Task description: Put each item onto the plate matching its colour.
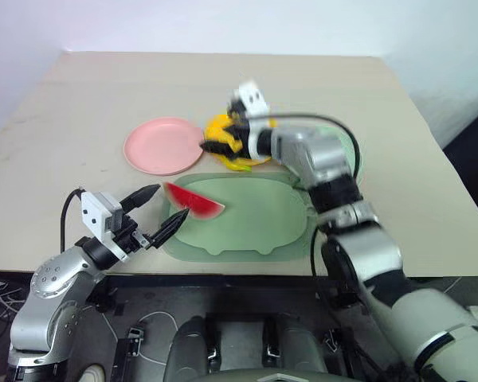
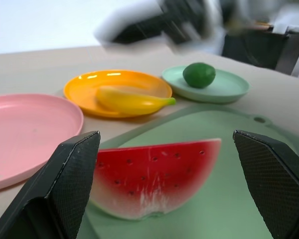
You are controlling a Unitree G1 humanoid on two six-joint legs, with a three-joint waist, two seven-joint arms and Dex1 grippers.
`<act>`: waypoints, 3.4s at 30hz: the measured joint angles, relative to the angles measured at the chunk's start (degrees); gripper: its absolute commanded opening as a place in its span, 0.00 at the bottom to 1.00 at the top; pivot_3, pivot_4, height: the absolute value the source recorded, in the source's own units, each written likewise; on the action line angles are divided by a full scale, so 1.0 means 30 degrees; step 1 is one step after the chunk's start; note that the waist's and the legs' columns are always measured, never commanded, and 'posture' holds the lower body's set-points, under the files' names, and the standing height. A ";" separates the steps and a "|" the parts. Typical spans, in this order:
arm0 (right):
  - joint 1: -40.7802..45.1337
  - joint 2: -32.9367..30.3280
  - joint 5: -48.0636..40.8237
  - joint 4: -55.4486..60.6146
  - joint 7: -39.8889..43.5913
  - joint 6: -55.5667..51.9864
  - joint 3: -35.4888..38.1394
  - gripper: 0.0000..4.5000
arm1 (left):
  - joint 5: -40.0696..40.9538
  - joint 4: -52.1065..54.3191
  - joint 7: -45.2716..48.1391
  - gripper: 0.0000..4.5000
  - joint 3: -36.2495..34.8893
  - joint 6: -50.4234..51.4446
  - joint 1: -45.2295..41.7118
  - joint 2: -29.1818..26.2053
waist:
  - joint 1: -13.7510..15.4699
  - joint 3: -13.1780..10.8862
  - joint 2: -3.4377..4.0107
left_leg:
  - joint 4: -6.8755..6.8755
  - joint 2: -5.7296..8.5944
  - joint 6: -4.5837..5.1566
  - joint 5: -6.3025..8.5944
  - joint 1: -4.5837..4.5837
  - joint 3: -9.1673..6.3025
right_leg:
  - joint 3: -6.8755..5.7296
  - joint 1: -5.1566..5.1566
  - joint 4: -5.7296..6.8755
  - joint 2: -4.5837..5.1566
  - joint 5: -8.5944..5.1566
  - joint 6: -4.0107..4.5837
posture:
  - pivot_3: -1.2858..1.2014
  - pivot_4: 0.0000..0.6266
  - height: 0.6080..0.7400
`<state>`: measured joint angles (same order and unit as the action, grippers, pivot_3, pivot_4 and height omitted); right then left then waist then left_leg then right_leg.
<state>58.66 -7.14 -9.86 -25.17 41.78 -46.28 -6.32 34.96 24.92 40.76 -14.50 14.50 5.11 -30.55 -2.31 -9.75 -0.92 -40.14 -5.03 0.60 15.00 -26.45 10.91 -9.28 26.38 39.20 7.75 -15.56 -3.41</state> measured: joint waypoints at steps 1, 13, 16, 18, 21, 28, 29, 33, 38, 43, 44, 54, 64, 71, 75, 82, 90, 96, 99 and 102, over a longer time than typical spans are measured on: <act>-0.0685 -0.0260 -0.0224 0.0992 0.0372 -0.0840 -0.0368 1.00 | 0.0033 0.0000 0.0044 1.00 0.0000 0.0031 0.0035 -0.0001 | -0.0038 -0.0005 0.0008 | 0.0000 0.0001 -0.0001 -0.0001 -0.0001 0.0002 | 0.0001 0.0009 0.0010 -0.0002 0.0000 0.0000 | 0.52 0.24 0.66; -0.1068 -0.0422 -0.1871 0.2949 0.0809 -0.4017 -0.1663 1.00 | 0.0204 0.0029 0.0092 1.00 -0.0010 0.0076 0.0482 -0.0109 | -0.0012 0.0000 0.0001 | 0.0003 -0.0001 -0.0019 -0.0011 0.0021 0.0005 | 0.0001 -0.0009 0.0010 -0.0016 0.0000 0.0006 | 0.52 0.24 0.66; -0.0737 -0.0426 -0.2016 0.2300 0.0675 -0.3967 -0.1411 1.00 | 0.0204 0.0121 0.0086 1.00 -0.0009 0.0057 0.0595 -0.0092 | -0.0026 -0.0001 0.0002 | 0.0004 0.0000 -0.0019 -0.0011 0.0016 0.0006 | 0.0002 -0.0002 0.0007 -0.0017 -0.0001 0.0006 | 0.52 0.24 0.66; -0.0496 -0.0519 -0.2183 0.2349 0.0902 -0.4003 -0.1412 1.00 | 0.0201 0.0149 0.0092 1.00 -0.0009 0.0035 0.0683 -0.0067 | -0.0053 0.0000 0.0001 | 0.0008 -0.0003 -0.0019 -0.0011 0.0019 0.0006 | 0.0002 -0.0003 0.0005 -0.0022 -0.0001 0.0006 | 0.52 0.24 0.66; -0.0498 -0.0511 -0.2317 0.2382 0.1008 -0.4012 -0.1472 1.00 | 0.0195 0.0150 0.0094 1.00 -0.0009 -0.0039 0.0782 -0.0055 | -0.0057 -0.0001 0.0002 | 0.0007 -0.0003 -0.0019 -0.0011 0.0019 0.0006 | 0.0002 -0.0004 0.0006 -0.0020 -0.0001 0.0006 | 0.52 0.24 0.66; 0.0344 -0.0044 -0.2441 0.1534 -0.0481 -0.3788 -0.0353 1.00 | 0.0183 0.0147 0.0118 1.00 -0.0034 -0.0140 0.1042 0.0030 | -0.0030 -0.0001 0.0002 | 0.0006 -0.0003 -0.0019 -0.0011 0.0017 0.0007 | 0.0002 -0.0002 0.0006 -0.0018 -0.0001 0.0006 | 0.52 0.24 0.66; 0.0485 -0.0050 -0.2443 0.1523 -0.0565 -0.3772 -0.0225 1.00 | 0.0183 0.0147 0.0128 1.00 -0.0035 -0.0149 0.1042 0.0032 | -0.0034 -0.0001 0.0002 | 0.0007 -0.0003 -0.0019 -0.0011 0.0017 0.0006 | 0.0002 -0.0002 0.0007 -0.0019 -0.0001 0.0006 | 0.52 0.24 0.66; 0.0721 -0.0290 -0.3073 0.1609 0.0228 -0.4597 -0.0225 1.00 | 0.0182 0.0143 0.0238 1.00 -0.0037 -0.0362 0.1035 0.0031 | -0.0039 -0.0001 0.0002 | 0.0007 -0.0003 -0.0019 -0.0011 0.0017 0.0006 | 0.0002 -0.0003 0.0005 -0.0019 -0.0001 0.0005 | 0.52 0.24 0.66; 0.0507 -0.0613 -0.4320 0.3060 0.1259 -0.6965 -0.0927 1.00 | 0.0182 0.0114 0.0462 1.00 -0.0037 -0.0485 0.1030 0.0031 | -0.0054 0.0000 0.0001 | 0.0007 -0.0006 -0.0019 -0.0011 0.0019 0.0002 | 0.0001 -0.0004 0.0006 -0.0020 0.0000 0.0007 | 0.52 0.24 0.66; 0.0052 0.0409 -0.3662 0.3004 -0.1807 -0.5687 -0.0037 1.00 | 0.0175 -0.0038 0.0548 1.00 -0.0037 -0.0518 0.1021 0.0035 | -0.0025 0.0000 0.0001 | 0.0006 -0.0004 -0.0019 -0.0011 0.0016 0.0006 | 0.0000 -0.0002 0.0008 -0.0018 0.0000 0.0006 | 0.52 0.24 0.66; 0.0037 0.0583 -0.3650 0.2952 -0.2288 -0.5374 0.0379 1.00 | 0.0173 -0.0044 0.0555 1.00 -0.0036 -0.0524 0.1021 0.0042 | -0.0020 -0.0001 0.0003 | 0.0006 -0.0002 -0.0019 -0.0011 0.0011 0.0009 | 0.0001 0.0005 0.0009 -0.0016 0.0000 0.0006 | 0.52 0.24 0.66; 0.0160 0.1298 -0.3138 0.2387 -0.6341 -0.4684 0.2511 1.00 | 0.0065 -0.0119 0.0642 1.00 0.0026 -0.0770 0.1008 0.0274 | -0.0072 -0.0001 0.0002 | 0.0010 -0.0003 -0.0020 -0.0012 0.0014 0.0009 | 0.0002 0.0006 0.0009 -0.0021 -0.0001 0.0006 | 0.52 0.24 0.66; 0.2154 0.2303 -0.2369 -0.1418 -0.9010 -0.5458 0.2710 1.00 | -0.0083 -0.0088 0.0218 1.00 0.0120 -0.0453 0.0606 0.0320 | -0.0082 -0.0001 0.0003 | 0.0008 -0.0002 -0.0020 -0.0012 0.0012 0.0012 | 0.0003 0.0006 0.0012 -0.0021 -0.0001 0.0006 | 0.52 0.24 0.66; 0.3069 0.2690 -0.1557 -0.4060 -0.9923 -0.4192 0.2678 1.00 | -0.0082 0.0029 0.0007 1.00 0.0174 -0.0240 0.0529 0.0320 | -0.0080 -0.0001 0.0003 | 0.0007 -0.0002 -0.0020 -0.0012 0.0010 0.0014 | 0.0003 0.0008 0.0014 -0.0021 -0.0001 0.0005 | 0.52 0.24 0.66; 0.3656 0.2848 -0.1098 -0.5407 -1.0059 -0.3510 0.2610 0.96 | -0.0082 0.0217 -0.0159 1.00 0.0254 -0.0027 0.0495 0.0359 | -0.0088 -0.0002 0.0004 | 0.0008 -0.0002 -0.0020 -0.0012 0.0010 0.0014 | 0.0004 0.0009 0.0014 -0.0021 -0.0001 0.0006 | 0.52 0.24 0.66; 0.4229 0.3102 -0.0592 -0.6647 -0.9960 -0.2576 0.2447 0.48 | -0.0073 0.1023 -0.0861 1.00 0.0365 0.0529 0.0432 0.0405 | -0.0073 -0.0002 0.0003 | 0.0007 -0.0003 -0.0020 -0.0012 0.0007 0.0011 | 0.0004 0.0008 0.0013 -0.0020 -0.0001 0.0005 | 0.52 0.24 0.66; 0.4772 0.2679 -0.0963 -0.5586 -0.9471 -0.2673 0.3298 0.48 | 0.0082 0.1493 -0.1225 1.00 0.0434 0.0939 0.0467 0.0398 | -0.0083 -0.0002 0.0004 | 0.0007 -0.0003 -0.0020 -0.0012 0.0007 0.0010 | 0.0004 0.0009 0.0013 -0.0021 -0.0001 0.0005 | 0.52 0.24 0.66; 0.6274 0.2690 -0.0654 -0.8085 -0.9582 0.0622 0.3734 0.48 | 0.0179 0.1483 -0.1159 1.00 0.0378 0.0899 0.0632 0.0383 | -0.0091 -0.0002 0.0004 | 0.0007 -0.0002 -0.0021 -0.0012 0.0008 0.0016 | 0.0004 0.0013 0.0013 -0.0023 -0.0001 0.0005 | 0.52 0.24 0.66; 0.6997 0.2746 0.0260 -1.1396 -1.0133 0.3971 0.3649 0.48 | 0.0172 0.1420 -0.0986 1.00 0.0249 0.0786 0.0711 0.0378 | -0.0071 -0.0001 0.0002 | 0.0005 0.0000 -0.0020 -0.0012 0.0007 0.0021 | 0.0002 0.0008 0.0013 -0.0021 -0.0002 0.0004 | 0.52 0.24 0.66; 0.7010 0.2772 0.1021 -1.3993 -1.0702 0.6273 0.3539 0.62 | 0.0162 0.1325 -0.0786 1.00 0.0046 0.0636 0.1028 0.0377 | -0.0092 -0.0005 0.0008 | 0.0004 0.0000 -0.0020 -0.0012 0.0001 0.0023 | 0.0004 0.0018 0.0014 -0.0019 -0.0002 0.0005 | 0.52 0.24 0.66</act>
<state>79.69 1.17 -6.80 -67.15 9.67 -27.47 4.29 35.45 28.89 38.41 -14.36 16.40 8.20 -29.42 -2.58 -9.77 -0.90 -40.13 -5.03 0.54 14.97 -26.45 10.98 -9.27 26.44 39.24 7.69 -15.56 -3.39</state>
